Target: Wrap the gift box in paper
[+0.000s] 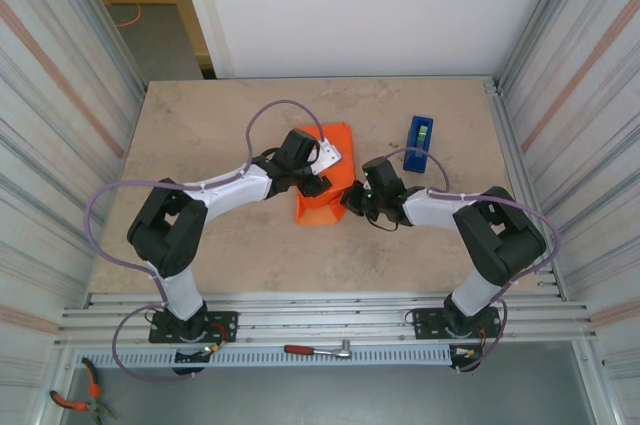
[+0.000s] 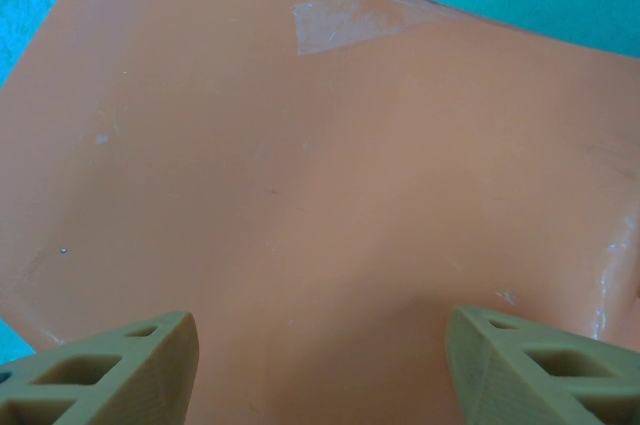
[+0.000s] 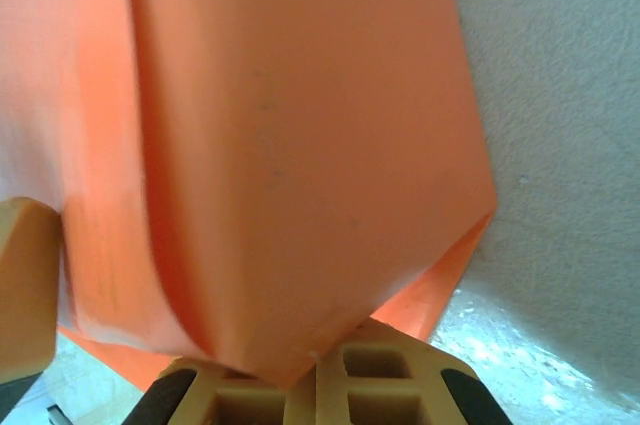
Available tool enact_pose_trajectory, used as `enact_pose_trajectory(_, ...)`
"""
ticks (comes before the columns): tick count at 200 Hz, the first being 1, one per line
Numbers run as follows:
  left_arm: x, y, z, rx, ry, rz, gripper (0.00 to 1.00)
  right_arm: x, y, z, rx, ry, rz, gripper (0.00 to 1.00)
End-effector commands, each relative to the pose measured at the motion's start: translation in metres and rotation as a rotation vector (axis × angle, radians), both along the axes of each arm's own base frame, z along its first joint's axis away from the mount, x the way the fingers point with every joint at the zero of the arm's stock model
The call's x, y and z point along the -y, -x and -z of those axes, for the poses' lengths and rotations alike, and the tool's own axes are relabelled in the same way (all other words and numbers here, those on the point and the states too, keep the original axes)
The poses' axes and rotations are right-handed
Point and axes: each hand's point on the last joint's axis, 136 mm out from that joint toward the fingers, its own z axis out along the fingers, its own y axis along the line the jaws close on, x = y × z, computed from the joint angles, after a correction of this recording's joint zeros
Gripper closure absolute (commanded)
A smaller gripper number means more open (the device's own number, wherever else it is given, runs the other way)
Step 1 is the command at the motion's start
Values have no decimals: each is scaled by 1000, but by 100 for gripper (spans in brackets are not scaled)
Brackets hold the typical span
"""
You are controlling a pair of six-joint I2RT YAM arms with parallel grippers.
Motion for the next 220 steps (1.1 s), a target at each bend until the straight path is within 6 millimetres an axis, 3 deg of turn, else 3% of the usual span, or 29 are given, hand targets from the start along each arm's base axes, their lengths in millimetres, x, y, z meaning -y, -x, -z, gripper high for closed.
enact_pose_trajectory(1, 1, 17, 17, -53, -22, 40, 33, 6, 7, 7, -11, 16, 19, 100)
enact_pose_trajectory(89, 0, 19, 18, -55, -27, 40, 33, -19, 15, 26, -40, 22, -24, 100)
enact_pose_trajectory(138, 2, 19, 11, -46, -12, 37, 33, -13, 23, 22, -34, 18, -12, 100)
enact_pose_trajectory(182, 1, 4, -27, -4, 68, -34, 31, 14, 26, 7, -5, 35, 32, 100)
enact_pose_trajectory(220, -20, -5, -71, 34, 193, -132, 24, 36, 29, 7, -7, 34, 66, 100)
